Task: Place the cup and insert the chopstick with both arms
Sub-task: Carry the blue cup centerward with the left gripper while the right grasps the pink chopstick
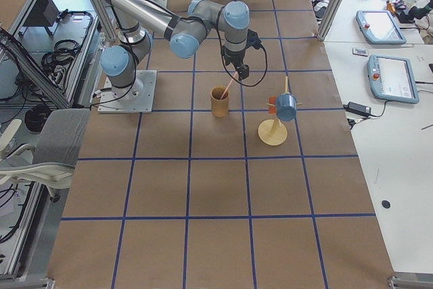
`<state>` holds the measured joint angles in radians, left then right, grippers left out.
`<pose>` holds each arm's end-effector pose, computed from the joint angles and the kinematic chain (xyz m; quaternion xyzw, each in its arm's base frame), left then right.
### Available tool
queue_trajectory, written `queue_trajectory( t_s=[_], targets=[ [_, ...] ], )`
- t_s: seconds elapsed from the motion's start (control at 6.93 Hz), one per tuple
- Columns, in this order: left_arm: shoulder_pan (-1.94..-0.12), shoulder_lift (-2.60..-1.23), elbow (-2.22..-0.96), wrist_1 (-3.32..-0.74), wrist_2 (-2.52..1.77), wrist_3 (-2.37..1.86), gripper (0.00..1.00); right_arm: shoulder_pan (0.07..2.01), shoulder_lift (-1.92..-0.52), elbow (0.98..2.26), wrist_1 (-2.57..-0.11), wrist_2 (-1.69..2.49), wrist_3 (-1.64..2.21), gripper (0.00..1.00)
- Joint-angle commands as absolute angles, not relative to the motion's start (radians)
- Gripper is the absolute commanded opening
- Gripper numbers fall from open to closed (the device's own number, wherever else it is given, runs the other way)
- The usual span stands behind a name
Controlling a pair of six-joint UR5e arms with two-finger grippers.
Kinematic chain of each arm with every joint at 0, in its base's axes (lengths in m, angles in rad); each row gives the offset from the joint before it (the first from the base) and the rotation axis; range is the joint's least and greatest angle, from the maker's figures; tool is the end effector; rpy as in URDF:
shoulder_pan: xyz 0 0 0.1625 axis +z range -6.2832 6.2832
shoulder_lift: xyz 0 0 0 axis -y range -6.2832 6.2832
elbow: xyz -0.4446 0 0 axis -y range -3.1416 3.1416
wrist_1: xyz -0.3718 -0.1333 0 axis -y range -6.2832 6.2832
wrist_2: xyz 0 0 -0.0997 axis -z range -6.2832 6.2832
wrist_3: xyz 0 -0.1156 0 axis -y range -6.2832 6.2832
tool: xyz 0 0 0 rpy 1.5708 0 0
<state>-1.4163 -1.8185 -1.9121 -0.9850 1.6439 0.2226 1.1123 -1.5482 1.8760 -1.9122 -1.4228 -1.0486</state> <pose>-0.0437 -0.5305 0.2714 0.0341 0.9987 0.0084 0.0356 -0.0702 -0.4820 0.3743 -0.2905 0.9540 -0.0555 0.0493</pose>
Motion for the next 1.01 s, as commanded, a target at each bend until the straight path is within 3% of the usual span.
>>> queue_trajectory(
  t_s=[0.0,0.14,0.29,0.58,0.87],
  targets=[
    [-1.599,-1.822,-1.837,-0.992,1.651,-0.085,0.0,1.106,-1.529,1.876,-1.939,-1.42,-1.052,0.75],
    [-1.727,-1.866,-1.754,-1.002,1.643,-0.361,0.0,1.106,-1.528,1.876,-1.936,-1.422,-1.049,0.6],
    [-1.78,-1.925,-1.683,-1.005,1.59,-0.499,0.0,1.106,-1.528,1.876,-1.933,-1.428,-1.049,0.52],
    [-1.879,-2.044,-1.548,-1.005,1.478,-0.736,0.0,1.106,-1.526,1.876,-1.927,-1.434,-1.042,0.51],
    [-1.907,-2.115,-1.447,-1.005,1.473,-0.808,0.0,1.106,-1.528,1.876,-1.911,-1.436,-1.037,0.39]
  ],
)
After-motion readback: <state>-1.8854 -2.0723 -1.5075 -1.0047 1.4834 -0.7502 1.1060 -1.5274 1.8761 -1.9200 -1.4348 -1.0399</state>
